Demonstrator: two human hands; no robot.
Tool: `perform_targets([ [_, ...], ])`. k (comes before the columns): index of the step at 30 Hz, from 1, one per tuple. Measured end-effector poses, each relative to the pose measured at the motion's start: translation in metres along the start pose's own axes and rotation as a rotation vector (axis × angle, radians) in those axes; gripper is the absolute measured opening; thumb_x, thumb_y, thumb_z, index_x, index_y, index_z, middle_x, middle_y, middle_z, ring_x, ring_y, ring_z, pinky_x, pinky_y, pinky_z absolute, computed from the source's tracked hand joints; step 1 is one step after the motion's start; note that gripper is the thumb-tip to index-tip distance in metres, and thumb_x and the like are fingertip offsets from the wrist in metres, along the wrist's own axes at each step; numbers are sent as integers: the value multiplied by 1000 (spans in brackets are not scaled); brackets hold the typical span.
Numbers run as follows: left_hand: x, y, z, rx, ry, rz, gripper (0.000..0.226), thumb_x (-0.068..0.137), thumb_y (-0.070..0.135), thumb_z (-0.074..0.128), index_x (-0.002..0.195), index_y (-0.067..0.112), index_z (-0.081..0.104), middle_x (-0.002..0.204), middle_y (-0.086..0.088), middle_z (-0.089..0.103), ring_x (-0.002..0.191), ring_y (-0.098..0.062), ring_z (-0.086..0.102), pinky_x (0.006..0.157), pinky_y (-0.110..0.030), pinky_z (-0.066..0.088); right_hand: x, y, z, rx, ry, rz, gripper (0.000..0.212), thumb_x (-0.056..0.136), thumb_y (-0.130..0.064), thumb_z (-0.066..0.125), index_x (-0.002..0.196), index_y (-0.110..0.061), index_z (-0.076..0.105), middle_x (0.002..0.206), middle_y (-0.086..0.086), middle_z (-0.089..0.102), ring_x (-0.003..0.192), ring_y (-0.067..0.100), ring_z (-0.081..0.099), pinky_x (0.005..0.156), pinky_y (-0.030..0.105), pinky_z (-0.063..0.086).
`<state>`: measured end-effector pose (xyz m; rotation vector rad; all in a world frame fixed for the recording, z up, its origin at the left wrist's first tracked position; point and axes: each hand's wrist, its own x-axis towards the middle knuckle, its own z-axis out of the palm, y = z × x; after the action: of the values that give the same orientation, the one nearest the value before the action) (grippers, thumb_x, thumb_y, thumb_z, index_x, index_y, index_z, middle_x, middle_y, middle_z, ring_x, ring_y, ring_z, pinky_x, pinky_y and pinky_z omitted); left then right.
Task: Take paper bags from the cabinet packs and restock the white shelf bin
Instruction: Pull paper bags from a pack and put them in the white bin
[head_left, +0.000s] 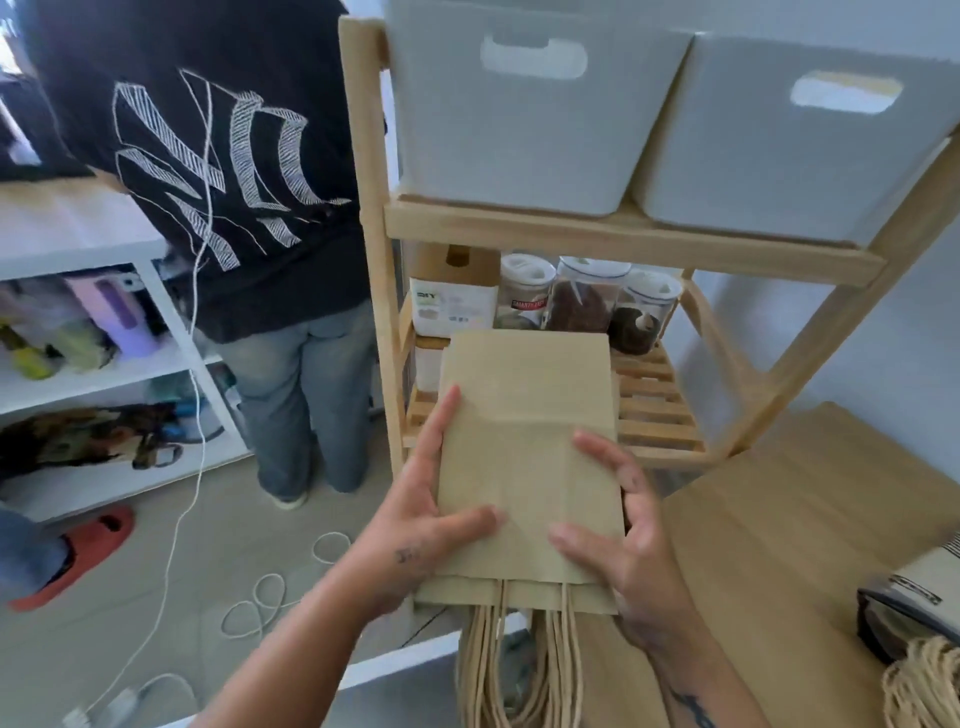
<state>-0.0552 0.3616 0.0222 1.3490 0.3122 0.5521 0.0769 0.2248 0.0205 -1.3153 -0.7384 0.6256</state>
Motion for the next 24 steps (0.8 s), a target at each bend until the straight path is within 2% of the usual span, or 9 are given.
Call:
perform_targets([
  [5, 24, 49, -47, 21, 4, 170, 96, 68, 3, 72, 132, 60, 29, 137, 7, 44, 111, -15, 61, 79, -32, 56, 49, -32, 51, -27, -69, -170, 64, 58, -3, 72, 107, -43, 60, 114, -22, 60, 102, 8, 63, 77, 25, 55],
  [8, 35, 78, -69, 33, -15, 244, 97, 66, 8, 75, 133, 59, 29, 135, 6, 48, 111, -18, 62, 79, -33, 56, 69, -52, 73, -26, -94, -219, 65, 58, -5, 73, 109, -43, 60, 115, -16, 61, 104, 16, 63, 79, 32, 56],
  [12, 50, 119, -82, 38, -41, 331, 96, 62, 12, 75, 132, 59, 31, 130, 14, 56, 112, -16, 62, 81, -32, 55, 89, -88, 93, 18, -108, -310, 66, 52, -13, 80, 109, -40, 61, 111, -12, 64, 100, 16, 66, 73, 26, 56],
  [16, 67, 167, -78, 47, -66, 468, 96, 66, 0, 72, 130, 60, 34, 134, 14, 53, 114, -17, 61, 79, -30, 55, 109, -138, 101, -1, -152, -443, 62, 50, -20, 78, 106, -40, 61, 110, -9, 65, 95, 13, 67, 69, 25, 56],
  [19, 83, 210, -72, 59, -119, 529, 95, 70, -4, 69, 131, 58, 33, 122, 18, 61, 107, -17, 64, 74, -29, 56, 127, -181, 100, -21, -169, -542, 63, 50, -19, 77, 107, -39, 60, 115, -2, 61, 95, 14, 66, 69, 25, 56],
  [22, 113, 257, -62, 111, -128, 544, 99, 67, -4, 72, 136, 52, 28, 119, 15, 64, 104, -15, 66, 74, -30, 57, 157, -224, 96, 1, -171, -577, 62, 53, -8, 74, 105, -39, 60, 114, 0, 61, 97, 18, 64, 71, 30, 57],
  [24, 137, 284, -54, 130, -127, 515, 105, 64, 0, 76, 140, 48, 23, 127, 7, 58, 104, -19, 66, 75, -36, 58, 182, -248, 91, 42, -197, -542, 60, 62, 4, 70, 109, -33, 58, 111, 3, 60, 92, 20, 62, 68, 31, 58],
])
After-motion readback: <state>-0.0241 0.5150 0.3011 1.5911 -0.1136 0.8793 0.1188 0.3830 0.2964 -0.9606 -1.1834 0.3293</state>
